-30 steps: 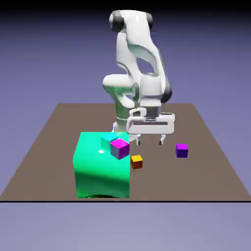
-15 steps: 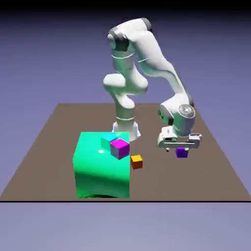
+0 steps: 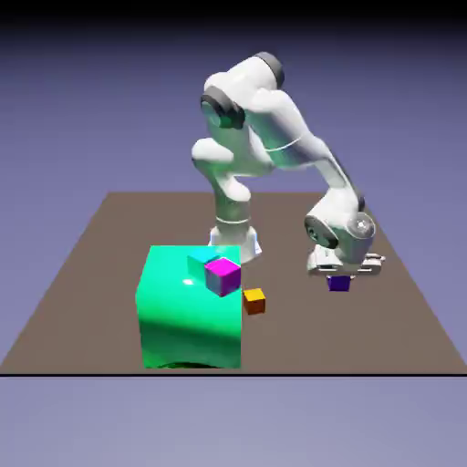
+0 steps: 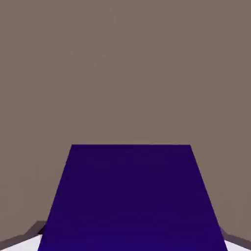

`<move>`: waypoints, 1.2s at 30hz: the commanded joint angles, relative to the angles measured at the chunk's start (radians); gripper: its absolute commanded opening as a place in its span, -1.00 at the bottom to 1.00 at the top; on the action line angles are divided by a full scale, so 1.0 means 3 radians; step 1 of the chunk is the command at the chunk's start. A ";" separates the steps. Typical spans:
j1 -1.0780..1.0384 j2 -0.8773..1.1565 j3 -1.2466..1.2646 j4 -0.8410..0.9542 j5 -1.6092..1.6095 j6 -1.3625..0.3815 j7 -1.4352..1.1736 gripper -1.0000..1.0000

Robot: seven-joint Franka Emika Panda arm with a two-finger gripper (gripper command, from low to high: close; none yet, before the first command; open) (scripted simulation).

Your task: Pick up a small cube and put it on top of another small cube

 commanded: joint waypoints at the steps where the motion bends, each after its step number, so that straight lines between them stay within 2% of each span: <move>1: -0.0113 -0.0082 0.0121 0.0014 0.0064 -0.0108 -0.0037 -1.00; 5: -0.0270 -0.0283 0.0163 0.0231 0.0262 -0.0295 -0.0040 -1.00; 22: -0.0642 -0.2142 -0.1891 0.0793 0.1912 -0.1023 0.1159 -1.00; 33: -0.0644 -0.2868 -0.3052 0.0320 0.2468 -0.1111 0.1853 -1.00; 36: -0.0536 -0.2619 -0.2934 0.0148 0.2691 -0.0677 0.1694 -1.00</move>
